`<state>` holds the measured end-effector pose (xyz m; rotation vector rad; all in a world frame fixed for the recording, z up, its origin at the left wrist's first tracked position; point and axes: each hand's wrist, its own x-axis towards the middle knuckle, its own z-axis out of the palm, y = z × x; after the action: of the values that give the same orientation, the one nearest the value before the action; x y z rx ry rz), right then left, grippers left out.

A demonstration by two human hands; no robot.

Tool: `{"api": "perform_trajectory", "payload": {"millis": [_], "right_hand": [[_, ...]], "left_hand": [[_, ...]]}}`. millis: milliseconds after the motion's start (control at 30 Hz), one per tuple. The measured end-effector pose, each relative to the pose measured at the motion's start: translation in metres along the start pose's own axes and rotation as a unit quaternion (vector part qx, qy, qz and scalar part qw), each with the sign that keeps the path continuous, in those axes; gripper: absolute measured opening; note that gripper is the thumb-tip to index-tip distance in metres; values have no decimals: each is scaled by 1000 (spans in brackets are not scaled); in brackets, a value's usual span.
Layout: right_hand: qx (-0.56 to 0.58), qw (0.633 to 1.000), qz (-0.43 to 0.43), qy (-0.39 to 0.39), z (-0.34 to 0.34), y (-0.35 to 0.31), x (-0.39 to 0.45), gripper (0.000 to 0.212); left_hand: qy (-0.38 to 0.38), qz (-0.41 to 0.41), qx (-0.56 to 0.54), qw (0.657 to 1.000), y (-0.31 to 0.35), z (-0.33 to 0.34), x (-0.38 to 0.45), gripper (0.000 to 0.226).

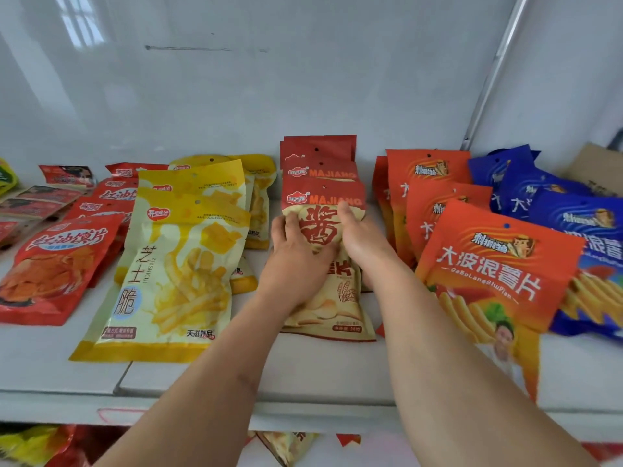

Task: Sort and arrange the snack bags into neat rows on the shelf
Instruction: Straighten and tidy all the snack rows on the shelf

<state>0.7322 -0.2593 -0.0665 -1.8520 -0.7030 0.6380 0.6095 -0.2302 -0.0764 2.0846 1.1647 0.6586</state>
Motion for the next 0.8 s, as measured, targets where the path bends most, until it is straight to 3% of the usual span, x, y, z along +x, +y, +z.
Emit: {"api": "perform_trajectory", "payload": {"millis": [133,233,400,533,633,800], "right_hand": [[1,1000,-10,0,-6,-4,-5,63],[-54,998,-31,6,-12,-11,-17,73],[-107,990,-68,60,-38,-16,-56,77],[-115,978,-93,150,-72,-7,-93,66],[-141,954,-107,244,-94,13,-118,56],[-170,896,-91,399,-127,59,-147,44]], "left_hand": [[2,-1,10,1000,1,-1,0,95],[3,-6,30,1000,4,-5,1,98],[26,1,86,996,13,-13,-9,96],[101,109,91,985,36,-4,-32,81],[43,188,60,979,54,18,-58,74],[-89,191,58,976,68,61,-85,66]]}}
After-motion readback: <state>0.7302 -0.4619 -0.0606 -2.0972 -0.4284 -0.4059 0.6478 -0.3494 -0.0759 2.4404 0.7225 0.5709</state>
